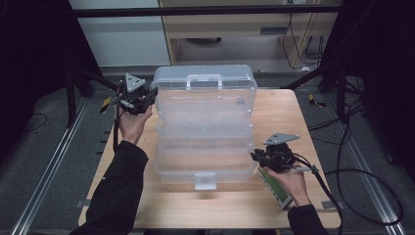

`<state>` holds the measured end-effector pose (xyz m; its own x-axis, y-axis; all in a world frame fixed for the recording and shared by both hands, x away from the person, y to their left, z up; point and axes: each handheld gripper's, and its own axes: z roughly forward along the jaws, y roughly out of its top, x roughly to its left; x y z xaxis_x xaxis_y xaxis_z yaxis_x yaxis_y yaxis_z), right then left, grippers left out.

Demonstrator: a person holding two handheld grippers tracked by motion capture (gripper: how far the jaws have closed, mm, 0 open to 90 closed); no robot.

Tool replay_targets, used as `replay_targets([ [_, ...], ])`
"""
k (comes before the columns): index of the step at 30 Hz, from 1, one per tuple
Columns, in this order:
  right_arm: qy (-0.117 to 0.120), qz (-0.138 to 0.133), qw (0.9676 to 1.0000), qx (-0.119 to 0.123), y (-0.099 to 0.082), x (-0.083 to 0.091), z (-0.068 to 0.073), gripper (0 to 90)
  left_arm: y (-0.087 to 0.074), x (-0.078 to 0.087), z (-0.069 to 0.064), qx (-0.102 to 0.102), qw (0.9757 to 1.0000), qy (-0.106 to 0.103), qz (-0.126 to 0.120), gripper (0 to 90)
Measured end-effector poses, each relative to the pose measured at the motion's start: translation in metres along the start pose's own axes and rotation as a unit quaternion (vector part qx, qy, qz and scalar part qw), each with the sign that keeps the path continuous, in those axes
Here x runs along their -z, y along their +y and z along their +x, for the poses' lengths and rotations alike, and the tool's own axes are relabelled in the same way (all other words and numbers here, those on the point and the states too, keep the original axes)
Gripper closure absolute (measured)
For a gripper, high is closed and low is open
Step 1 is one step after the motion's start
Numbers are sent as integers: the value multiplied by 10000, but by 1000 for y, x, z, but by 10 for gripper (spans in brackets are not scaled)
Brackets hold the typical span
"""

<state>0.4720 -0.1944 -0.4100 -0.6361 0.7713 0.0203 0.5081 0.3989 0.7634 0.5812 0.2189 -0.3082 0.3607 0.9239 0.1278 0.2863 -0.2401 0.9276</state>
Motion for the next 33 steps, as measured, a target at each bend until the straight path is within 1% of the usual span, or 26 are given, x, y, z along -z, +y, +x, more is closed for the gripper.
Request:
replay_targets([
  [2, -1, 0, 10000, 3, 0, 0, 0, 759, 1, -2, 1, 19, 10000, -8, 16, 768],
  [15, -3, 15, 10000, 21, 0, 0, 1, 758, 7, -18, 6, -37, 9999, -26, 131, 764],
  [22, -19, 20, 10000, 27, 0, 0, 1, 758, 10, -28, 9, 18, 9998, -24, 183, 765],
  [27, -14, 39, 10000, 20, 0, 0, 1, 758, 11, -34, 11, 11, 9997, -22, 229, 763],
  [33, -20, 32, 10000, 29, 1, 0, 1, 757, 11, -41, 13, 46, 9997, -42, 226, 762],
])
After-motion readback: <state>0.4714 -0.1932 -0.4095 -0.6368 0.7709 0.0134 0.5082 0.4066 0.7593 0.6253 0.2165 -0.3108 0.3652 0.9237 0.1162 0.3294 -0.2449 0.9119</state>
